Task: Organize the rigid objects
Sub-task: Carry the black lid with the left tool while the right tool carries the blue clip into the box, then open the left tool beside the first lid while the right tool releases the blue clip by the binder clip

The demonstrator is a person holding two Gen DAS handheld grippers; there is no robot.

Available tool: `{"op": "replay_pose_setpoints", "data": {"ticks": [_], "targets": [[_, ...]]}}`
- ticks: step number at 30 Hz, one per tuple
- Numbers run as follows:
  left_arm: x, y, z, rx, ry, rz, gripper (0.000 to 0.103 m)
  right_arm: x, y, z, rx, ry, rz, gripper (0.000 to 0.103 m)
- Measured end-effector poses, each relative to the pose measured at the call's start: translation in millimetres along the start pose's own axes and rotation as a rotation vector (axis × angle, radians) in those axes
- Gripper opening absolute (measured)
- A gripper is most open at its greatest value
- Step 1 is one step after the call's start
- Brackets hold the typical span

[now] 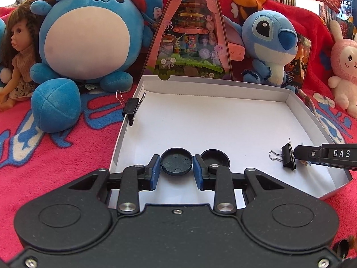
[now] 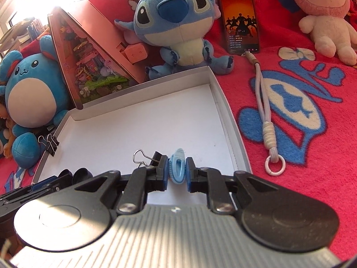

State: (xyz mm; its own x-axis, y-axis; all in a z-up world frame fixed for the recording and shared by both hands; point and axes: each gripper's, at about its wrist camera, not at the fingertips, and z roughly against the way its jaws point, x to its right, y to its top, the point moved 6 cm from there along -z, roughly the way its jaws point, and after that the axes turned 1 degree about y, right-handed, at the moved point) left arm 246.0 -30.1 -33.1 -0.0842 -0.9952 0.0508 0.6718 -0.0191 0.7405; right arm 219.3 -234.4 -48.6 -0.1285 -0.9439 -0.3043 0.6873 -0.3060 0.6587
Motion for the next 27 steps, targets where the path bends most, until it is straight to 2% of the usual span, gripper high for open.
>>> {"op": "replay_pose_setpoints", "data": {"ticks": [8, 10, 14, 15, 17, 18, 20, 24, 27], "targets": [[3.7, -1.1, -1.2, 0.005, -0.001, -0.019, 0.03, -2.0, 0.9, -0.8, 0.008, 0.018, 0.01, 0.021], [4.1, -1.0, -1.3, 0.006, -0.002, -0.02, 0.03, -1.7, 1.2, -0.3, 0.013, 0.02, 0.009, 0.025], [4.4, 0.1, 0.1, 0.007, -0.01, -0.014, 0.031, -2.0, 1.6, 3.1, 0.024, 0.023, 0.018, 0.025], [4.8, 0.8, 1.4, 0.01, -0.014, -0.015, 0.035, -2.6, 2.0, 4.3, 0.027, 0.023, 0.022, 0.025], [5.1, 1.6, 5.1, 0.016, -0.014, -0.019, 0.045, -3.9, 2.9, 7.9, 0.036, 0.024, 0.033, 0.035], [5.2, 1.5, 7.3, 0.018, -0.013, -0.023, 0.048, -4.5, 3.3, 10.3, 0.043, 0.024, 0.039, 0.044], [5.6, 0.9, 12.0, 0.02, -0.009, -0.035, 0.052, -5.7, 4.2, 15.3, 0.057, 0.023, 0.054, 0.046], [6.5, -0.7, 27.5, 0.048, -0.009, -0.059, 0.067, -10.3, 1.9, 28.7, 0.094, 0.02, 0.106, 0.058], [6.7, -1.9, 41.4, 0.075, -0.013, -0.067, 0.074, -13.3, -2.5, 39.8, 0.118, 0.023, 0.14, 0.063]]}}
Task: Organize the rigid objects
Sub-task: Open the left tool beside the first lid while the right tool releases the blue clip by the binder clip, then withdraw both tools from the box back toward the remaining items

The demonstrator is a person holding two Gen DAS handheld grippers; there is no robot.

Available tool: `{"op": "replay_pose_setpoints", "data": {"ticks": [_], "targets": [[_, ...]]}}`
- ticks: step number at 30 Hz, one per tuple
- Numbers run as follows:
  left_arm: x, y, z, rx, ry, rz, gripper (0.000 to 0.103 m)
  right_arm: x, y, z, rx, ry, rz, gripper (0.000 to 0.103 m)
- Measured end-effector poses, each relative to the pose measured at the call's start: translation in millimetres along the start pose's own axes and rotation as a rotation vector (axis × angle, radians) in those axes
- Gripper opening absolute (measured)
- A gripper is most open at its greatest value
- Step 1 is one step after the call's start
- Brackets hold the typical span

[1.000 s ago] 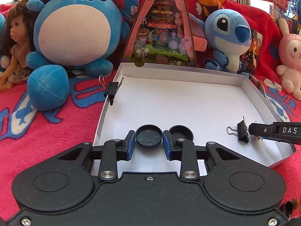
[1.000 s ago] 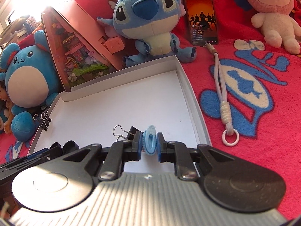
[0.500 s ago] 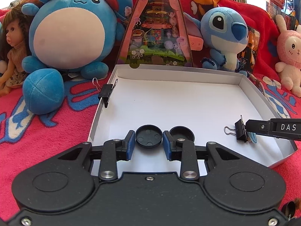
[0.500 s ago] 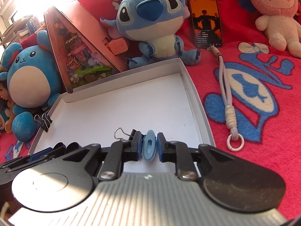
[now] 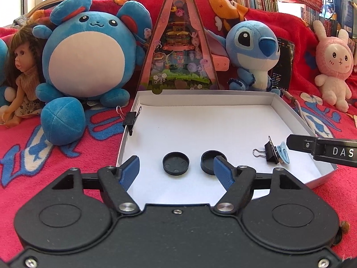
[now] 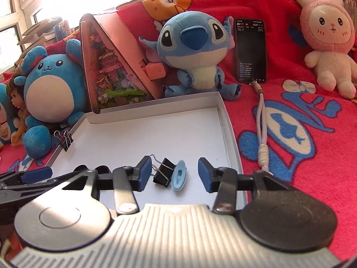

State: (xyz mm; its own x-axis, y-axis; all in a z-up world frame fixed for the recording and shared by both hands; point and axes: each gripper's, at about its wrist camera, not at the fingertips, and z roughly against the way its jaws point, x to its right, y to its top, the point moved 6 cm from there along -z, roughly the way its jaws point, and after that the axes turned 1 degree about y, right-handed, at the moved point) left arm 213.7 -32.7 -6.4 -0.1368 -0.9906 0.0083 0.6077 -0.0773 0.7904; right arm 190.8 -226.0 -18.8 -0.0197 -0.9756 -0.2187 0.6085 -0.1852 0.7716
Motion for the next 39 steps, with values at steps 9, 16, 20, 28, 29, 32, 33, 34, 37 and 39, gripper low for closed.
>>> {"op": "replay_pose_setpoints", "data": {"ticks": [9, 16, 20, 28, 29, 32, 33, 34, 37, 39], "targets": [[9.2, -8.3, 37.7, 0.042, -0.06, 0.0, 0.082, -7.6, -14.3, 32.5, 0.042, 0.01, 0.102, 0.075], [12.9, -22.0, 58.6, 0.049, -0.093, 0.004, 0.085, -11.4, -25.0, 52.7, 0.072, 0.012, 0.157, 0.08], [13.7, -28.6, 68.3, 0.058, -0.098, 0.003, 0.085, -13.5, -31.6, 62.6, 0.085, 0.011, 0.174, 0.081], [13.2, -40.7, 81.1, 0.069, -0.103, 0.001, 0.087, -16.0, -44.7, 74.2, 0.103, -0.004, 0.209, 0.083], [12.8, -42.6, 82.1, 0.069, -0.103, 0.001, 0.087, -16.2, -46.3, 75.1, 0.104, -0.007, 0.212, 0.083], [11.7, -47.0, 84.8, 0.068, -0.098, 0.001, 0.087, -16.8, -50.9, 78.2, 0.107, -0.015, 0.225, 0.084], [11.4, -48.5, 86.0, 0.069, -0.097, 0.001, 0.087, -16.8, -52.3, 79.4, 0.109, -0.019, 0.229, 0.084], [11.0, -50.1, 87.3, 0.07, -0.096, 0.001, 0.087, -16.9, -53.9, 80.5, 0.11, -0.022, 0.232, 0.084], [9.8, -55.6, 90.6, 0.069, -0.094, 0.001, 0.087, -16.3, -59.3, 83.0, 0.108, -0.027, 0.233, 0.084], [8.9, -59.9, 92.7, 0.067, -0.092, 0.004, 0.087, -15.8, -64.0, 84.1, 0.102, -0.028, 0.233, 0.084]]}}
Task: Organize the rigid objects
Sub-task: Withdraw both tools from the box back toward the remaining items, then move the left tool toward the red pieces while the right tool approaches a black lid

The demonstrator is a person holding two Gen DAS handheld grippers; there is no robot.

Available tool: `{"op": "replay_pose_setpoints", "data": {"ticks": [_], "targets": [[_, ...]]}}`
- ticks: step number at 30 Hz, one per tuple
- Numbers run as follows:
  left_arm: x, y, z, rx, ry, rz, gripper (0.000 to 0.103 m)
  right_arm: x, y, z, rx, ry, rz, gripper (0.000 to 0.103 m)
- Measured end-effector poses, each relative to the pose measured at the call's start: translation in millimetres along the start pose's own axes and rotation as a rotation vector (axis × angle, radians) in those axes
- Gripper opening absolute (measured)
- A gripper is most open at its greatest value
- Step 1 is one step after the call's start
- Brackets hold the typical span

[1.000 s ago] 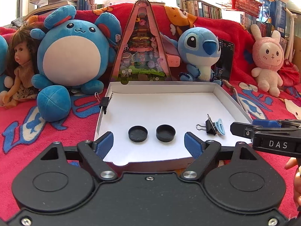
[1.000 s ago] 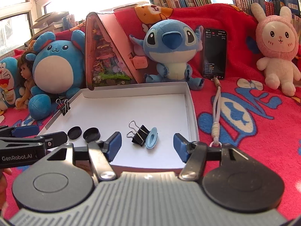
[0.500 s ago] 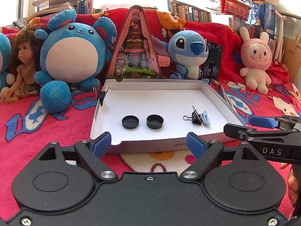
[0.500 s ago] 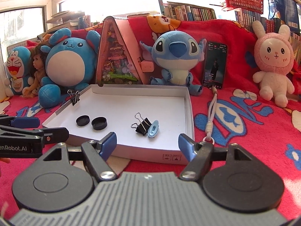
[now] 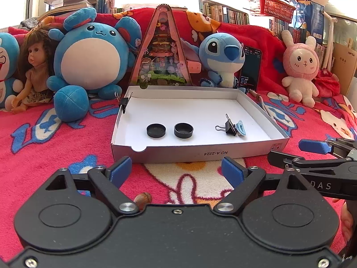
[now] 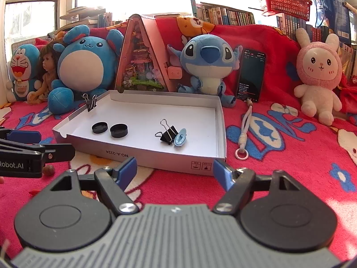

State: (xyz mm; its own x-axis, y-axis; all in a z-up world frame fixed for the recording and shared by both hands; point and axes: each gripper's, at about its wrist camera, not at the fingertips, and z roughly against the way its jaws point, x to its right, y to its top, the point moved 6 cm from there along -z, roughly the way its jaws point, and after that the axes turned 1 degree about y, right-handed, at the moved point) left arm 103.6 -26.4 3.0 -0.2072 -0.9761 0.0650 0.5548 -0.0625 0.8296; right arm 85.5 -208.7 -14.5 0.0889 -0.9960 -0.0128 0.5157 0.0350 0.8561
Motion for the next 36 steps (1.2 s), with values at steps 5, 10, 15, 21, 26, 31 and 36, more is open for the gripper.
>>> {"op": "replay_pose_setpoints", "data": {"ticks": [5, 10, 15, 21, 26, 31, 36], "targets": [[-2.8, -9.9, 5.3, -0.001, 0.001, 0.018, 0.087, -1.9, -10.0, 3.9, -0.004, -0.013, 0.013, 0.084], [-9.1, -20.8, 5.7, -0.029, 0.002, 0.058, 0.087, -2.9, -19.7, 7.2, -0.023, -0.015, 0.008, 0.084], [-13.7, -30.4, 7.4, -0.05, 0.008, 0.084, 0.087, -5.2, -29.9, 12.7, -0.031, -0.033, 0.032, 0.084], [-13.1, -38.1, 11.9, -0.063, 0.017, 0.079, 0.087, -5.6, -39.7, 16.9, -0.053, -0.035, 0.026, 0.084], [-11.3, -44.7, 19.8, -0.08, 0.006, 0.08, 0.081, -4.1, -45.0, 23.9, -0.055, -0.027, -0.005, 0.084], [-9.2, -53.6, 29.7, -0.095, 0.013, 0.072, 0.073, -11.9, -49.3, 36.0, -0.052, -0.011, 0.02, 0.084], [-8.5, -59.1, 40.4, -0.094, 0.038, 0.073, 0.055, -12.4, -53.3, 43.9, -0.057, 0.014, -0.016, 0.083]]}}
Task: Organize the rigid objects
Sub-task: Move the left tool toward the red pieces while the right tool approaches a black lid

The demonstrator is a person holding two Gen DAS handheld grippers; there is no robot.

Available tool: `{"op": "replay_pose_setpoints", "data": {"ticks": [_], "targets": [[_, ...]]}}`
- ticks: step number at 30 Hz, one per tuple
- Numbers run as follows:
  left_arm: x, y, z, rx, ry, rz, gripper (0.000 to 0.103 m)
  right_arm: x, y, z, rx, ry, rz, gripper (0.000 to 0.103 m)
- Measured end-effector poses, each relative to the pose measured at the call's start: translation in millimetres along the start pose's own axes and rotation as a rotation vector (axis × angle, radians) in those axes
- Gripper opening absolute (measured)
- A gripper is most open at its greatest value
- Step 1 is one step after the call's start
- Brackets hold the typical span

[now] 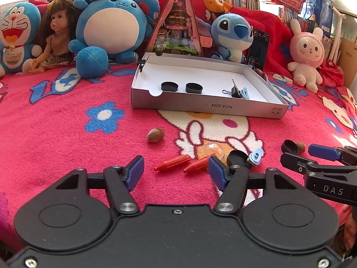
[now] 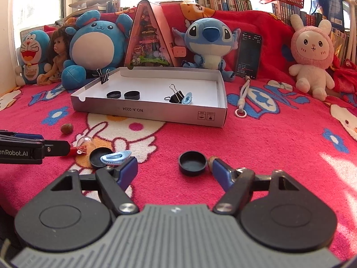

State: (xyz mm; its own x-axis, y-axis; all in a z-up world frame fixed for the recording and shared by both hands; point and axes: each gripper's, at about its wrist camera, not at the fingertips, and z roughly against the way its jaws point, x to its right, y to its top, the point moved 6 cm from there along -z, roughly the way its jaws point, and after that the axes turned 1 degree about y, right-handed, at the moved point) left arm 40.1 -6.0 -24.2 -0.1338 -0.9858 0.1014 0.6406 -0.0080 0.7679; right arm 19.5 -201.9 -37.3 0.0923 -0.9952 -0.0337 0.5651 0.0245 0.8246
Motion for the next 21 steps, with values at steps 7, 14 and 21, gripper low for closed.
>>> {"op": "replay_pose_setpoints", "data": {"ticks": [7, 14, 21], "targets": [[0.7, -4.0, 2.3, -0.008, 0.013, -0.008, 0.045, -2.9, -3.0, 0.0, -0.011, 0.019, 0.009, 0.077], [-9.2, -5.8, -5.8, -0.03, 0.054, -0.004, 0.041, 8.8, -8.0, -11.0, -0.045, 0.003, -0.069, 0.071], [-20.0, -4.3, -13.2, -0.021, 0.118, -0.031, 0.041, 14.3, -9.1, -15.9, -0.048, -0.041, -0.056, 0.062]]}}
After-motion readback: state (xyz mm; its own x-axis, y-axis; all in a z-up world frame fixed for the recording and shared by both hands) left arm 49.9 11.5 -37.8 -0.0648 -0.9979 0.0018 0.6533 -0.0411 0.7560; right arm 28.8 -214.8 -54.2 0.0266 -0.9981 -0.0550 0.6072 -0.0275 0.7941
